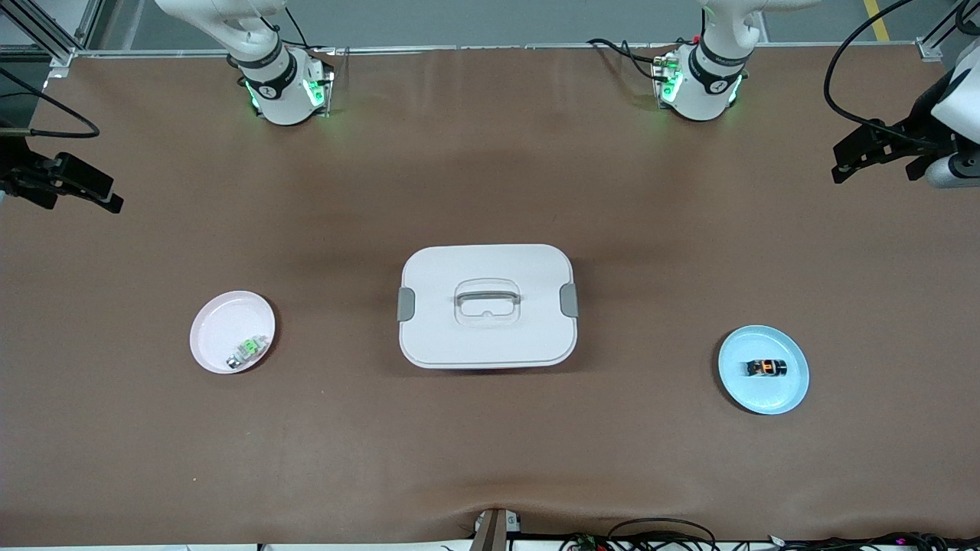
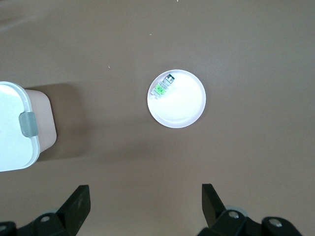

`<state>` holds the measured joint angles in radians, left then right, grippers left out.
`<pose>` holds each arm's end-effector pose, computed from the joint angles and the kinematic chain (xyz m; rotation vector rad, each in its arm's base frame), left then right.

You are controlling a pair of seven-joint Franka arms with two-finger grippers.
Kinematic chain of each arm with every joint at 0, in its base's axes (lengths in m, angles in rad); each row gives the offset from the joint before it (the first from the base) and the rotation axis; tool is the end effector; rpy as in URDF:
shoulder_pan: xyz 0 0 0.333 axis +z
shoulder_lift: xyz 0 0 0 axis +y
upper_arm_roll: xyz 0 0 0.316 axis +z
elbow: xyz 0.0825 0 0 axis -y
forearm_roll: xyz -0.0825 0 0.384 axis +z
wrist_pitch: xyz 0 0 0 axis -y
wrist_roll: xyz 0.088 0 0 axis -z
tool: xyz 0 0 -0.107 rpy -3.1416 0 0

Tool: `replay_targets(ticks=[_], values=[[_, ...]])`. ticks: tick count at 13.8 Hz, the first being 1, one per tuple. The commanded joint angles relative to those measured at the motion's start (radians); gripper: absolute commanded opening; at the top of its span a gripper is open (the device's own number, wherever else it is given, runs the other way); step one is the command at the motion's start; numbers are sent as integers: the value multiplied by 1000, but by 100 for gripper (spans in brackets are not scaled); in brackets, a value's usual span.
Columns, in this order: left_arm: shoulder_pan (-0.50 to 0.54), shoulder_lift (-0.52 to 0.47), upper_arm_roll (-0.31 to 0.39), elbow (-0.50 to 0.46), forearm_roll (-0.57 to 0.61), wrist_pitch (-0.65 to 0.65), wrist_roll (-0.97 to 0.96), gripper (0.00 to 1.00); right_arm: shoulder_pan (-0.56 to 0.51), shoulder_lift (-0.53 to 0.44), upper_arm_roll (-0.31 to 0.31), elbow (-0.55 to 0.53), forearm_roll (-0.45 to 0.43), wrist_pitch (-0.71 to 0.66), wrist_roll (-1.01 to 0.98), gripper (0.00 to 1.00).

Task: Transfer orange switch to right arm and place
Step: 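Move the left gripper down toward the orange switch on the blue plate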

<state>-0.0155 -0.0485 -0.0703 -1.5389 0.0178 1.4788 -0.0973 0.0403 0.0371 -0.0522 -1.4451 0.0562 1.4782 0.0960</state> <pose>0.5281 -0.0444 0.6576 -3.1194 -0.0205 0.0152 0.5569 0.0005 0.6547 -3.0837 0.1586 0.0096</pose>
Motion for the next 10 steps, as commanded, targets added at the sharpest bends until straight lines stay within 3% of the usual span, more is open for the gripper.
replay_targets(ticks=[1, 10], values=[[6, 6, 6, 19, -12, -5, 19, 100, -8, 6, 3, 15, 13, -13, 13, 100], [37, 107, 6, 39, 2, 37, 21, 100, -17, 7, 5, 14, 4, -10, 11, 100]])
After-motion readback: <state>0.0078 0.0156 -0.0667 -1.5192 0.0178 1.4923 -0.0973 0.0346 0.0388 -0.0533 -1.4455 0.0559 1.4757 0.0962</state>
